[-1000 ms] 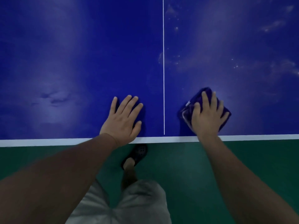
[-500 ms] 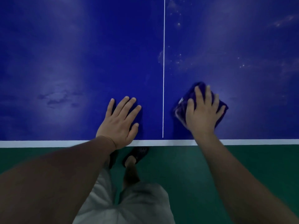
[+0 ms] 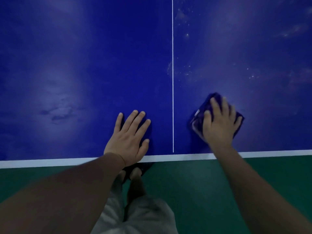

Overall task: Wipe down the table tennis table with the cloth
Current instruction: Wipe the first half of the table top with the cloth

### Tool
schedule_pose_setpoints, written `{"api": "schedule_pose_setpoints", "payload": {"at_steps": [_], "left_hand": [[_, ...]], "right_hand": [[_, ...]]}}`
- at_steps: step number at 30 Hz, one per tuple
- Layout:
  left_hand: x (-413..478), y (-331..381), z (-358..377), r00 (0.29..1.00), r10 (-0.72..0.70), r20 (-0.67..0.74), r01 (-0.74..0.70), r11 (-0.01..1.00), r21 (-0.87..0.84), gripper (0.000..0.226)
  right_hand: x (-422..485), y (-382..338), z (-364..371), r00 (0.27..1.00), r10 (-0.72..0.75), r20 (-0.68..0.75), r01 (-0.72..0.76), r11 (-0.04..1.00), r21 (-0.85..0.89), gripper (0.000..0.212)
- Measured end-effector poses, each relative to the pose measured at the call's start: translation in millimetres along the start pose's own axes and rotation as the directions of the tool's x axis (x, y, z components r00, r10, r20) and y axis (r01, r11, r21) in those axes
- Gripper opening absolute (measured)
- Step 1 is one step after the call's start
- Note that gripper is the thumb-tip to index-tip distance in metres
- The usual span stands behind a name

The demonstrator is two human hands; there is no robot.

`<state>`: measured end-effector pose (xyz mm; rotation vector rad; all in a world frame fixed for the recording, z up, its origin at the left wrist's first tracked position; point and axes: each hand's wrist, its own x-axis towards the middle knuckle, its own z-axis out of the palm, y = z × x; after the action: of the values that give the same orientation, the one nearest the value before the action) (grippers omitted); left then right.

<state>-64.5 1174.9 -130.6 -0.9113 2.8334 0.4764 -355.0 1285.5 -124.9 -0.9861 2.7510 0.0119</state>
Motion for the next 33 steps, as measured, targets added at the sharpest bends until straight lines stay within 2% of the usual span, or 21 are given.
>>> {"api": "schedule_pose_setpoints", "payload": {"at_steps": [2, 3, 4, 5, 6, 8, 11, 13, 16, 18, 19, 20, 21, 23, 25, 27, 28, 29, 30, 33], "left_hand": [[-1, 0, 0, 1.0, 0.0, 0.009, 0.0, 1.0, -0.007, 0.065], [-1, 0, 0, 1.0, -0.003, 0.015, 0.003, 1.0, -0.01, 0.065], [-1, 0, -1, 1.0, -0.007, 0.021, 0.007, 1.0, -0.012, 0.065], [-1, 0, -2, 1.0, -0.007, 0.024, 0.007, 1.0, -0.013, 0.066], [0, 1, -2, 1.0, -0.004, 0.02, 0.005, 1.0, -0.017, 0.066], [-1, 0, -1, 1.0, -0.002, -0.005, 0.002, 0.999, -0.036, 0.067], [-1, -1, -1, 1.0, -0.004, -0.015, 0.003, 0.997, -0.075, 0.068], [-2, -1, -2, 1.0, 0.002, -0.017, -0.004, 0.996, -0.092, 0.068], [-3, -1, -3, 1.0, 0.007, -0.021, -0.009, 0.995, -0.098, 0.067], [-2, -1, -4, 1.0, 0.01, -0.025, -0.013, 0.995, -0.101, 0.066], [-3, -1, -4, 0.999, 0.013, -0.032, -0.016, 0.995, -0.103, 0.066], [-3, -1, -4, 0.999, 0.014, -0.045, -0.019, 0.994, -0.111, 0.065], [-3, -1, -4, 0.998, 0.017, -0.06, -0.025, 0.991, -0.131, 0.065], [-4, -3, -3, 0.995, 0.026, -0.092, -0.042, 0.984, -0.176, 0.063], [-4, -3, -1, 0.993, 0.017, -0.118, -0.04, 0.981, -0.19, 0.062], [-4, -3, -1, 0.993, 0.002, -0.12, -0.026, 0.981, -0.194, 0.061], [-3, -1, -1, 0.993, -0.009, -0.121, -0.014, 0.981, -0.195, 0.061], [-3, 0, -2, 0.993, -0.018, -0.119, -0.005, 0.981, -0.194, 0.061], [-1, 3, -3, 0.994, -0.027, -0.11, 0.006, 0.982, -0.187, 0.061], [6, 20, -9, 0.98, -0.146, -0.132, 0.125, 0.98, -0.153, 0.058]], "right_hand": [[14, -26, 0, 0.972, 0.232, -0.042, -0.228, 0.97, 0.085, 0.058], [10, -49, 3, 0.958, 0.283, -0.054, -0.277, 0.956, 0.095, 0.058], [-1, -74, 8, 0.965, 0.254, -0.071, -0.249, 0.965, 0.08, 0.058], [-18, -97, 13, 0.984, 0.157, -0.082, -0.153, 0.987, 0.051, 0.057], [-39, -115, 20, 0.997, 0.013, -0.077, -0.012, 1.0, 0.017, 0.056], [-79, -126, 29, 0.973, -0.229, -0.016, 0.229, 0.973, -0.012, 0.055], [-81, -84, 23, 0.95, -0.312, 0.028, 0.312, 0.95, -0.004, 0.054], [-66, -40, 10, 0.975, -0.216, 0.06, 0.219, 0.974, -0.059, 0.055], [-26, 13, -12, 0.992, 0.088, 0.094, -0.083, 0.995, -0.049, 0.057], [-1, 8, -17, 0.961, 0.262, 0.092, -0.268, 0.962, 0.054, 0.057], [4, -8, -14, 0.951, 0.298, 0.081, -0.304, 0.949, 0.08, 0.058], [3, -30, -8, 0.96, 0.272, 0.06, -0.276, 0.959, 0.07, 0.058], [-4, -54, -2, 0.983, 0.181, 0.028, -0.182, 0.982, 0.04, 0.058], [-36, -92, 11, 0.992, -0.125, 0.003, 0.125, 0.992, -0.006, 0.057], [-75, -99, 22, 0.901, -0.431, 0.044, 0.432, 0.901, -0.034, 0.055], [-84, -73, 20, 0.796, -0.598, 0.093, 0.602, 0.798, -0.021, 0.053], [-73, -52, 16, 0.768, -0.632, 0.105, 0.638, 0.77, -0.031, 0.054], [-59, -28, 12, 0.781, -0.616, 0.099, 0.623, 0.78, -0.057, 0.055], [-43, -1, 6, 0.826, -0.555, 0.099, 0.563, 0.822, -0.09, 0.057], [7, 56, -12, 0.977, -0.21, 0.048, 0.212, 0.976, -0.056, 0.057]]}}
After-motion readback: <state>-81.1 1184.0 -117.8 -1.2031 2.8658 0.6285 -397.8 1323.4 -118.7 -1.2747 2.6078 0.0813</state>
